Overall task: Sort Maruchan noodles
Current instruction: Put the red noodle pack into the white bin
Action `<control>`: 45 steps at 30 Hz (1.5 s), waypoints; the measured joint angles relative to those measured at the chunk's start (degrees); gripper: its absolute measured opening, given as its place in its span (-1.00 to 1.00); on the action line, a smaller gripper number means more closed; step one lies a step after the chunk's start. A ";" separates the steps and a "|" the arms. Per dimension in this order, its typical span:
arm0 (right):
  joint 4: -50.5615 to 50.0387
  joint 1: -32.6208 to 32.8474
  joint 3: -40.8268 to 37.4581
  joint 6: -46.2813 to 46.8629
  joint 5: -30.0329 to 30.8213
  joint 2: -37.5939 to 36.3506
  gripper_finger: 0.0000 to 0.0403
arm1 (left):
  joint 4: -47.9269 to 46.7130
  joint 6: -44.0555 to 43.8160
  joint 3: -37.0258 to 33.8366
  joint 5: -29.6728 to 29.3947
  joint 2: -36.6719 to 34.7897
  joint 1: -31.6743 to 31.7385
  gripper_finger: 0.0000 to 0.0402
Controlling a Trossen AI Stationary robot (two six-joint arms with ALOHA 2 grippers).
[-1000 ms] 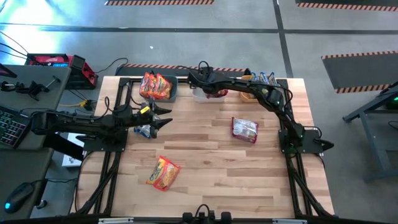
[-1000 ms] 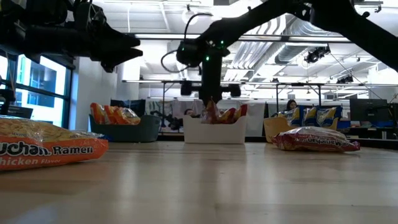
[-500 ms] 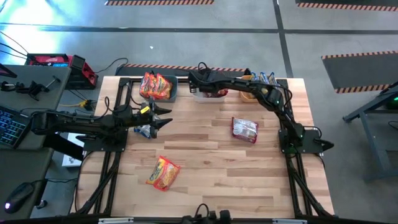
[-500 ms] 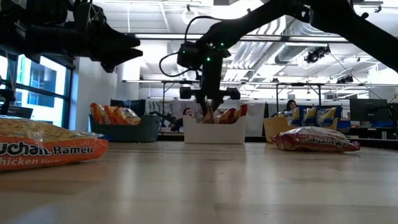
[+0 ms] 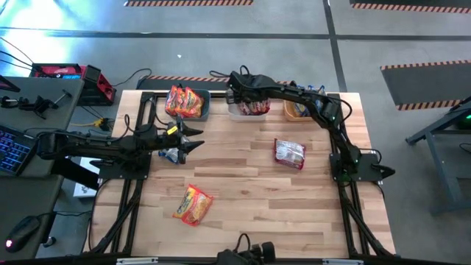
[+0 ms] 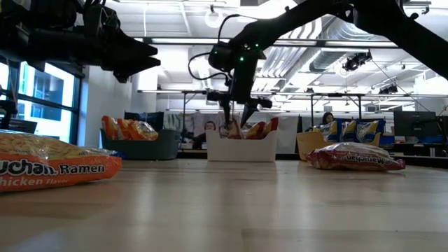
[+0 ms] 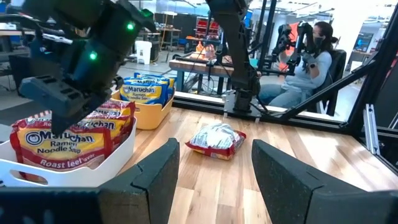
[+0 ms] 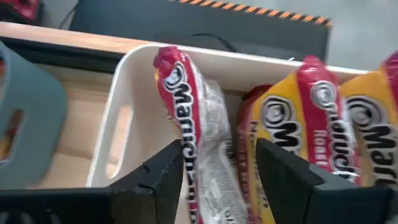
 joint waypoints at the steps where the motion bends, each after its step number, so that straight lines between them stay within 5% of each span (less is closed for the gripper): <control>1: 0.48 -0.28 0.03 -0.17 -1.32 0.00 -0.10 | -0.01 0.02 0.00 0.00 0.00 0.00 -0.06; 12: 6.20 -2.13 0.03 -7.58 -6.87 0.51 -0.16 | 0.01 0.09 0.00 0.00 0.00 0.02 -0.06; 24: 5.21 -3.12 0.03 -7.17 -5.56 0.52 -0.96 | 0.03 0.09 0.00 -0.01 0.00 0.00 -0.06; 45: -2.77 -2.98 -0.01 2.15 4.72 0.57 -0.99 | 0.03 0.09 0.00 0.00 0.00 0.00 -0.06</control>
